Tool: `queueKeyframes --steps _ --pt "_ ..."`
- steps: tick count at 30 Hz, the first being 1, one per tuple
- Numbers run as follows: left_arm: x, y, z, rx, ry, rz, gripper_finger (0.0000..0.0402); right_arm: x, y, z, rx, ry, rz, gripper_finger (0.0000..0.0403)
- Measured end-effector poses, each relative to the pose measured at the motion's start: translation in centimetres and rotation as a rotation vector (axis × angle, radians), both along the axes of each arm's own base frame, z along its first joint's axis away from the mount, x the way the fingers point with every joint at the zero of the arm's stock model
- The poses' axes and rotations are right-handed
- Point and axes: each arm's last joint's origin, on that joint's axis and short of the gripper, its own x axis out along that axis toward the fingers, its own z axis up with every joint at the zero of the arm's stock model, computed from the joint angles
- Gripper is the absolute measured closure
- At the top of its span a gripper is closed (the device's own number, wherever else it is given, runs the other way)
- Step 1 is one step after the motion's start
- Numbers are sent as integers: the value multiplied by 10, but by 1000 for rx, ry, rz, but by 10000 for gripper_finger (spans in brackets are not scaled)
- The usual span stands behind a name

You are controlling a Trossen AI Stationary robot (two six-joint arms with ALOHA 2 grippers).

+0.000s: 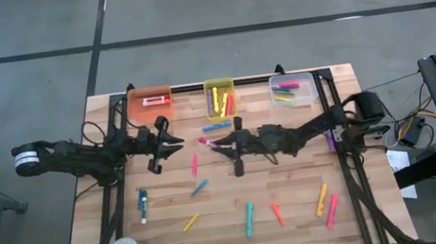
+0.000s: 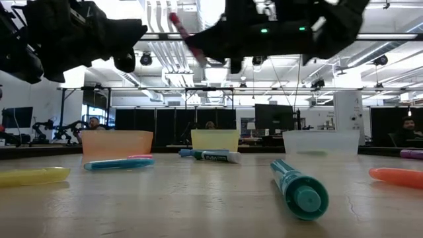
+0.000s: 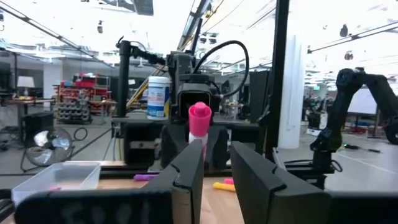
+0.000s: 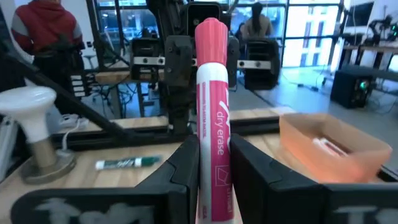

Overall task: Pick & Place Markers
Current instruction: Put the pink white marker pen into the orange bin

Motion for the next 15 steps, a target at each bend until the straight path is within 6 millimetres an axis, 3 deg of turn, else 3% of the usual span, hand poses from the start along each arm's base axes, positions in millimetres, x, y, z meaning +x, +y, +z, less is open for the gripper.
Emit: queueKeyframes --steps 7,15 --pt "2 -4 0 9 5 -22 323 43 1 8 -27 -58 1 336" --pt "4 -4 3 3 -9 -2 323 74 -2 14 -18 -46 75 335"
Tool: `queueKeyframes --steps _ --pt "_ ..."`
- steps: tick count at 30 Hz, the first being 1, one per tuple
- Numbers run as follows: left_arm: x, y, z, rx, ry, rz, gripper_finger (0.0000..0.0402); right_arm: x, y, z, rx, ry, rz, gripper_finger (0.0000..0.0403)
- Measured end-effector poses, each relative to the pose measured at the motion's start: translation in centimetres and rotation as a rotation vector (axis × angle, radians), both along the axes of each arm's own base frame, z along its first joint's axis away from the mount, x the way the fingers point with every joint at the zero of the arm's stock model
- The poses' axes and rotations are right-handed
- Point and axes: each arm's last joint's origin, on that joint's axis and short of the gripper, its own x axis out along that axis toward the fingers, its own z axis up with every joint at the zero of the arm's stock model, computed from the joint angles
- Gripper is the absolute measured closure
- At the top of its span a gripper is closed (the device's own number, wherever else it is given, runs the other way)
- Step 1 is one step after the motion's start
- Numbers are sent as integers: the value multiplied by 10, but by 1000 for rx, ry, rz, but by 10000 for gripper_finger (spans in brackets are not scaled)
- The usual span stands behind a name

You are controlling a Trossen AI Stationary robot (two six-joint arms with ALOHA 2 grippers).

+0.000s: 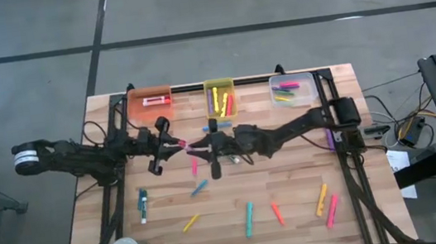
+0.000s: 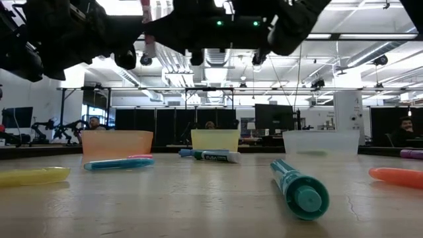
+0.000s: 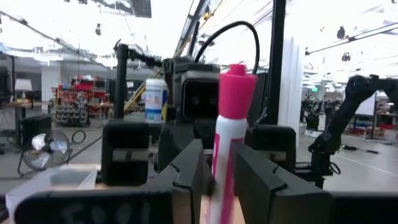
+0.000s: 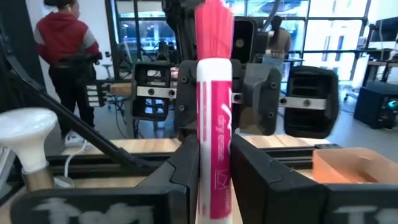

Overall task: Pick & Place Markers
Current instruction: Put the pink white marker pen into the orange bin

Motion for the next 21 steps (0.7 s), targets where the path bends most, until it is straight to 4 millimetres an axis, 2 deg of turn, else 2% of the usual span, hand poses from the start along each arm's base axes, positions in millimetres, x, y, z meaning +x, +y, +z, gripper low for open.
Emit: queueKeyframes --steps 5,14,21 --pt "1 -4 1 21 1 -37 323 9 -1 -3 9 -1 4 335" --pt "3 -4 -3 20 41 -42 323 9 -3 -4 27 9 1 335" --pt "9 -2 -6 -43 116 -16 323 8 -11 -8 65 95 -20 335"
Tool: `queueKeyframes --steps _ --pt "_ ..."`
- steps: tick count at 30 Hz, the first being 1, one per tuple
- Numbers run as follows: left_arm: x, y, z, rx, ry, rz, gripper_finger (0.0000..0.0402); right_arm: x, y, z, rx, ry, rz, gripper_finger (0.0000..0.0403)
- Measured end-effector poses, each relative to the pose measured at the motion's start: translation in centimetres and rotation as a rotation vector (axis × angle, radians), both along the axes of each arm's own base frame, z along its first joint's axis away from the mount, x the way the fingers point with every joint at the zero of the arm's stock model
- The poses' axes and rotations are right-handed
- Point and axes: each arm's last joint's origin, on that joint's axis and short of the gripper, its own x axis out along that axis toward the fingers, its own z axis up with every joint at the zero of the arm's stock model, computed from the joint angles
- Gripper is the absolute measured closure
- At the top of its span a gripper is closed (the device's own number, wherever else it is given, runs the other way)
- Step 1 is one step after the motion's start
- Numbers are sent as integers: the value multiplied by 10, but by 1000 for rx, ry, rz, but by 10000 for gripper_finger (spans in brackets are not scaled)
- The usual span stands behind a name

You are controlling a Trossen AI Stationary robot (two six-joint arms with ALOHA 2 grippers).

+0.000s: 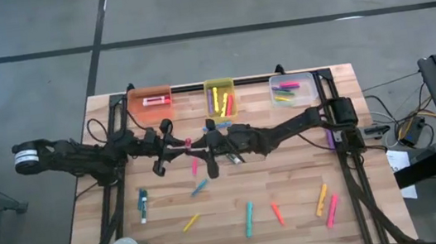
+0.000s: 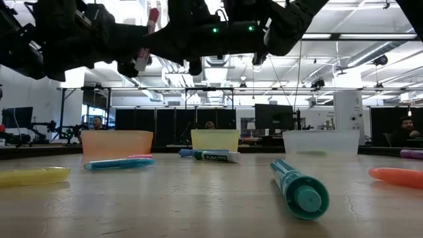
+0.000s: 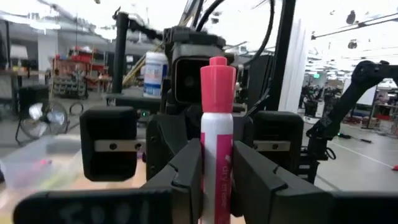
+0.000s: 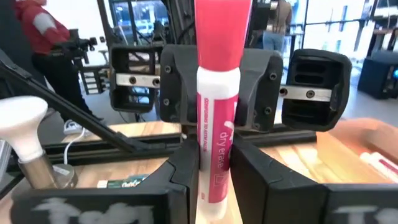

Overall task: Pick & Place Markers
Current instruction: Put the pink white marker pen into the orange bin

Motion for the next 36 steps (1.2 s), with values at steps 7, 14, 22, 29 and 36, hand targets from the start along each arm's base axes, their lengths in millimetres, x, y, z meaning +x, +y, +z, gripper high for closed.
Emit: queueKeyframes --steps 7,14,22,29,36 --pt "14 4 2 -17 131 25 323 0 -4 -7 2 89 -11 335" --pt "19 5 4 18 177 8 324 0 -4 -9 -7 114 -8 335" --pt "23 6 11 23 183 46 347 0 -5 -12 -11 141 -8 296" --pt "34 24 40 101 423 297 347 -10 -5 -13 -8 326 -12 258" --pt "38 63 70 263 782 718 347 -25 6 -13 -16 514 -1 269"
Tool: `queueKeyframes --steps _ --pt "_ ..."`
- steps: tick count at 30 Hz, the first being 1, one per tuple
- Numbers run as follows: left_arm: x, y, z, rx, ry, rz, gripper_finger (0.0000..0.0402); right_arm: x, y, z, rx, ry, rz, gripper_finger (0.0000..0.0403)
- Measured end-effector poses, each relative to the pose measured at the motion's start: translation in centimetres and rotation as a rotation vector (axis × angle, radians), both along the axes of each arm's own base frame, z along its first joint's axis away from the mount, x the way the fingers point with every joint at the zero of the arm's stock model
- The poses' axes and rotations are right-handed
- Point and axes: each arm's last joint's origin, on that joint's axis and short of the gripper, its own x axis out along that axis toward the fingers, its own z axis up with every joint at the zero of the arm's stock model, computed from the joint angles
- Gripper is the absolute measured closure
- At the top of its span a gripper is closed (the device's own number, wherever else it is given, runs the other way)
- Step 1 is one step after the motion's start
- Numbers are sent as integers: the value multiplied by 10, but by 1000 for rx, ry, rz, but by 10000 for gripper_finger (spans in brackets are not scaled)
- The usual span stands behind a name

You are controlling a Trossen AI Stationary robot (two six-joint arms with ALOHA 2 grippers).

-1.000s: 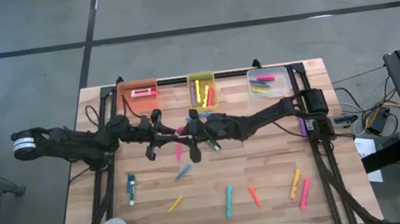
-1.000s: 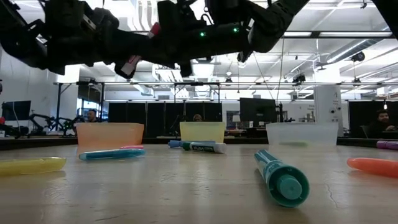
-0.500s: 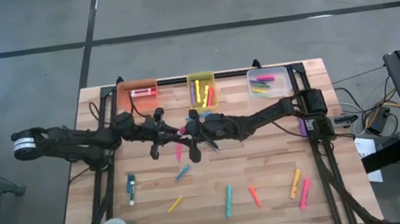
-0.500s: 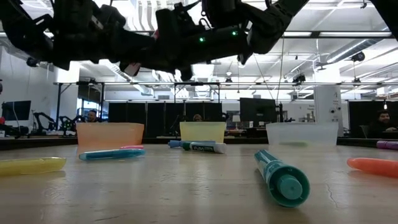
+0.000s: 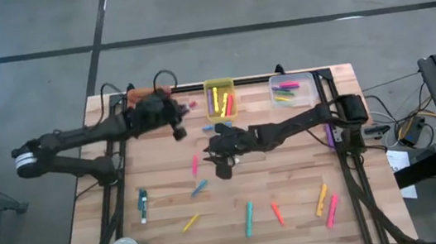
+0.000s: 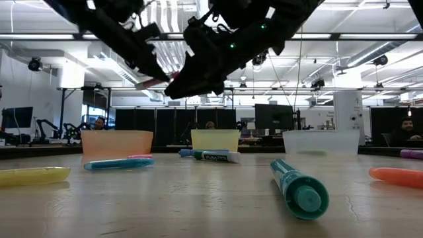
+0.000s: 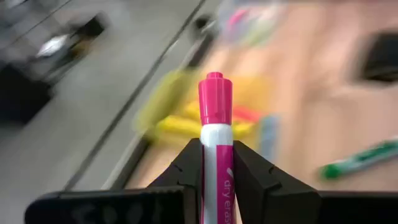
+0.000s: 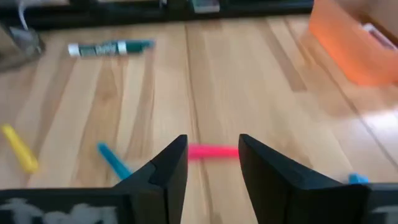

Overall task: Pick & Place Markers
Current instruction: Put the pink white marker pen into the orange bin

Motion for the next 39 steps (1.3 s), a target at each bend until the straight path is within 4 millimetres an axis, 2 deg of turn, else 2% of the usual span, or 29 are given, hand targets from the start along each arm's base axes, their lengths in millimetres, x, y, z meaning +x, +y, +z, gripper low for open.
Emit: queueKeyframes --steps 5,9,12,17,22,34,39 --pt "-4 45 -6 -10 143 180 347 -2 12 -1 -41 23 12 289" --pt "-13 82 -25 -67 219 308 347 -2 16 -2 -50 31 20 300" --pt "-17 98 -41 -121 257 359 347 -3 18 -3 -69 35 18 306" --pt "-14 106 -60 -168 315 362 347 -3 18 -4 -75 37 19 314" --pt "-14 112 -72 -172 363 385 347 -4 18 -5 -74 41 20 312" --pt "-18 117 -75 -166 389 428 346 -4 18 -6 -75 44 20 317" --pt "-18 117 -76 -170 388 435 295 -4 18 -6 -72 44 19 314"
